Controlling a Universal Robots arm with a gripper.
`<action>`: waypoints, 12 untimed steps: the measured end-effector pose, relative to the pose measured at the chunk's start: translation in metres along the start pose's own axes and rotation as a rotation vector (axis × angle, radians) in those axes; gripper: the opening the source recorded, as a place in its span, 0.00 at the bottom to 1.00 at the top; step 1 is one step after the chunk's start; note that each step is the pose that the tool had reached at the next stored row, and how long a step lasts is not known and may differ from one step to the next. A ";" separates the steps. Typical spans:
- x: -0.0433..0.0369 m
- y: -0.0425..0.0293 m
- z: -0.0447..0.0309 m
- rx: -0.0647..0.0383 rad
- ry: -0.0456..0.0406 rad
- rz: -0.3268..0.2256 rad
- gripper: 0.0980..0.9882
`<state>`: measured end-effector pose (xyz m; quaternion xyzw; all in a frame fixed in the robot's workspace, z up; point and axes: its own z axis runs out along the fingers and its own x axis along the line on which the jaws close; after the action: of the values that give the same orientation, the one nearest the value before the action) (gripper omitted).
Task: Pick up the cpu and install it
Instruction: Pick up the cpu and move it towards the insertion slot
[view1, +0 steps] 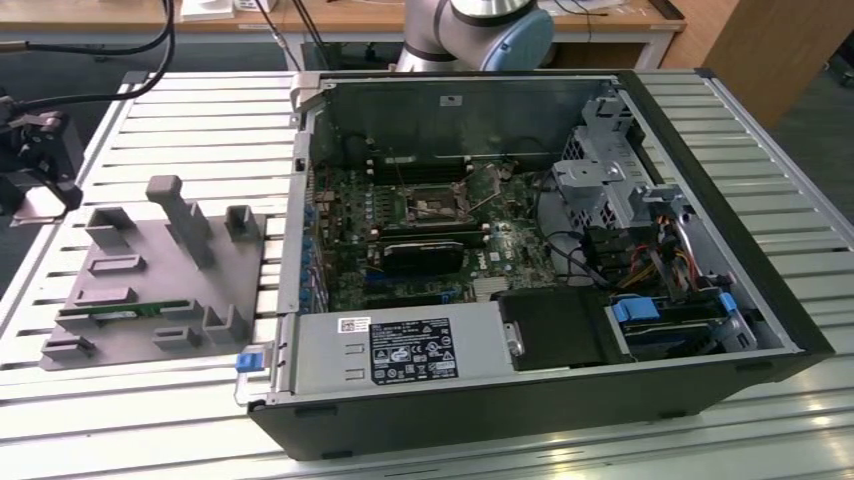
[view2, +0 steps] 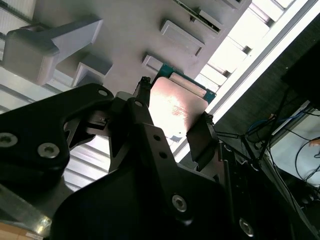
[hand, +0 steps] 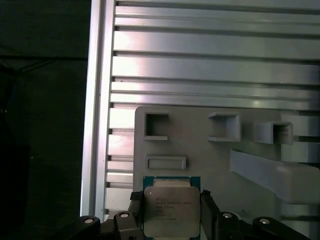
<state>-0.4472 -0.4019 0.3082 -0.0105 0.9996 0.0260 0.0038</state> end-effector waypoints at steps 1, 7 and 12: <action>0.0000 0.0008 -0.0006 0.000 -0.0003 0.000 0.50; -0.0002 0.0038 -0.0147 0.000 0.0000 0.000 0.50; -0.0004 0.0067 -0.0348 0.000 -0.0001 0.000 0.50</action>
<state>-0.4472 -0.3970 0.3432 -0.0105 0.9996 0.0258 0.0039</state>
